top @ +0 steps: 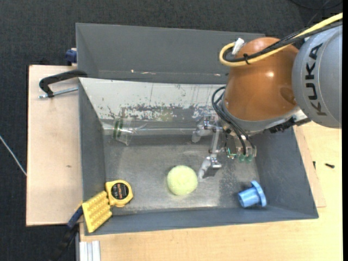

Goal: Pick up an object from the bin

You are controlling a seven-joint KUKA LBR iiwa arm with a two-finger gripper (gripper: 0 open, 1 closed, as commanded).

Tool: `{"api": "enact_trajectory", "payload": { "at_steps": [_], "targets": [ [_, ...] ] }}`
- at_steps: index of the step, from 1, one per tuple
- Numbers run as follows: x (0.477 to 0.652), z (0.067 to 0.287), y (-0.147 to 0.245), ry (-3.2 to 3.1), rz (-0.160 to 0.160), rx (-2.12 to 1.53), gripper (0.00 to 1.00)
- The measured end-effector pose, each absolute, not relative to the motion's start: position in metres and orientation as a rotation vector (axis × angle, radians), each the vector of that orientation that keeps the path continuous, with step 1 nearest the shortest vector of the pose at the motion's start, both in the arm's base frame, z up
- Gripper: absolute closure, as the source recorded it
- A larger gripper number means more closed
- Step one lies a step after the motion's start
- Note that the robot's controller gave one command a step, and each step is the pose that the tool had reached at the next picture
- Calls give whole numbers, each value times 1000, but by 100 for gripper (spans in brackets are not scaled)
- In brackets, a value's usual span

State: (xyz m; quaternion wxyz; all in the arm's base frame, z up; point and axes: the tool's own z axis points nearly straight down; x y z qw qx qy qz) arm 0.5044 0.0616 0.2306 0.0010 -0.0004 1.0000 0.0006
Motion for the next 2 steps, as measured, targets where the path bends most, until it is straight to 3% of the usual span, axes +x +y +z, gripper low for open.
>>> {"api": "enact_trajectory", "payload": {
  "at_steps": [1,2],
  "targets": [
    [502,181,68,3133,3,40,0],
    [504,113,68,3136,2,-54,0]
  ]
}}
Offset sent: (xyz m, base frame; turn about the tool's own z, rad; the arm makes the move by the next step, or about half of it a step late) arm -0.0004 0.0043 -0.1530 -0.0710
